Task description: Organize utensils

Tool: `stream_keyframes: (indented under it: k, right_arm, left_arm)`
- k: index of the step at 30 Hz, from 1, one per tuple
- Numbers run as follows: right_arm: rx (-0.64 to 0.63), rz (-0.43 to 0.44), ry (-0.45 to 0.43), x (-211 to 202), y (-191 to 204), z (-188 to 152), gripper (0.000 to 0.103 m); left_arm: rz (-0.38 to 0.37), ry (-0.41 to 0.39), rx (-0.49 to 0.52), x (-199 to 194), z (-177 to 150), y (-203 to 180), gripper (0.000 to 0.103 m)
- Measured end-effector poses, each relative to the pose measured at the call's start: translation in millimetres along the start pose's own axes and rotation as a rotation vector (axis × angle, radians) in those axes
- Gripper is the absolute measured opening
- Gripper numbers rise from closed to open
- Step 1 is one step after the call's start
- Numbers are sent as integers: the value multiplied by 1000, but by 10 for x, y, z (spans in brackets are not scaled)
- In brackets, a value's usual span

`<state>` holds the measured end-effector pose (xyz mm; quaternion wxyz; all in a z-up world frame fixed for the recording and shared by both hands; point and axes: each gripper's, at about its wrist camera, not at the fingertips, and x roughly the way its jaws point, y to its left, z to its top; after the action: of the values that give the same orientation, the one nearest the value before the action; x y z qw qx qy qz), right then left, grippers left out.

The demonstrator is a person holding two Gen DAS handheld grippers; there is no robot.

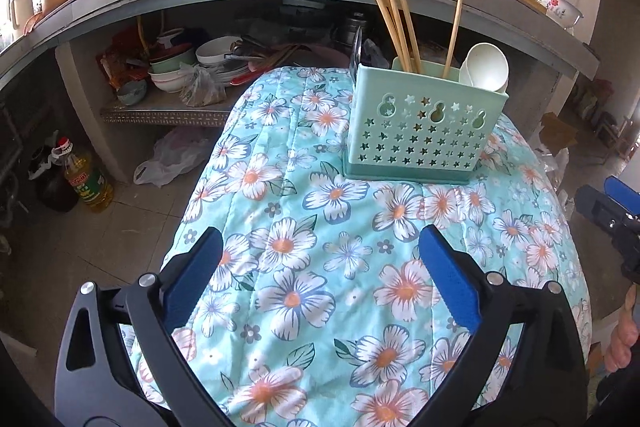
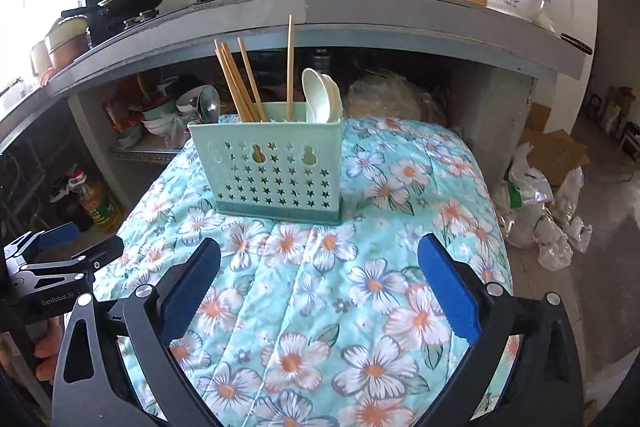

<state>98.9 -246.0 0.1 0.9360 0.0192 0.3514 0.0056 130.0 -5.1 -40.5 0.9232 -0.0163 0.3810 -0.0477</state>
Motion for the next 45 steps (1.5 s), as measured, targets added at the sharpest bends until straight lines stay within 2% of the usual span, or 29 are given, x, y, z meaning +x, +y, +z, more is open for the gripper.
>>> stream_keyframes:
  k: [7, 11, 15, 20, 26, 35, 45]
  right_arm:
    - [48, -93, 31, -105, -72, -167, 97]
    - [68, -122, 26, -196, -81, -242, 97]
    - [60, -151, -21, -371, -66, -281, 97]
    - [5, -191, -106, -588, -21, -299, 97]
    - [-15, -200, -133, -651, 9, -262, 97]
    - [-4, -182, -131, -679, 30, -222, 97]
    - [-13, -165, -141, -725, 87, -186, 97]
  left_arm:
    - [104, 8, 88, -126, -138, -151, 95]
    - [165, -43, 117, -266, -149, -188, 95]
    - [197, -83, 109, -399, -121, -207, 95]
    - [211, -147, 89, -544, -76, -222, 95]
    - [228, -221, 82, -694, -95, -198, 95]
    - [216, -213, 15, -759, -97, 19, 95]
    - [204, -246, -1, -832, -80, 20, 95]
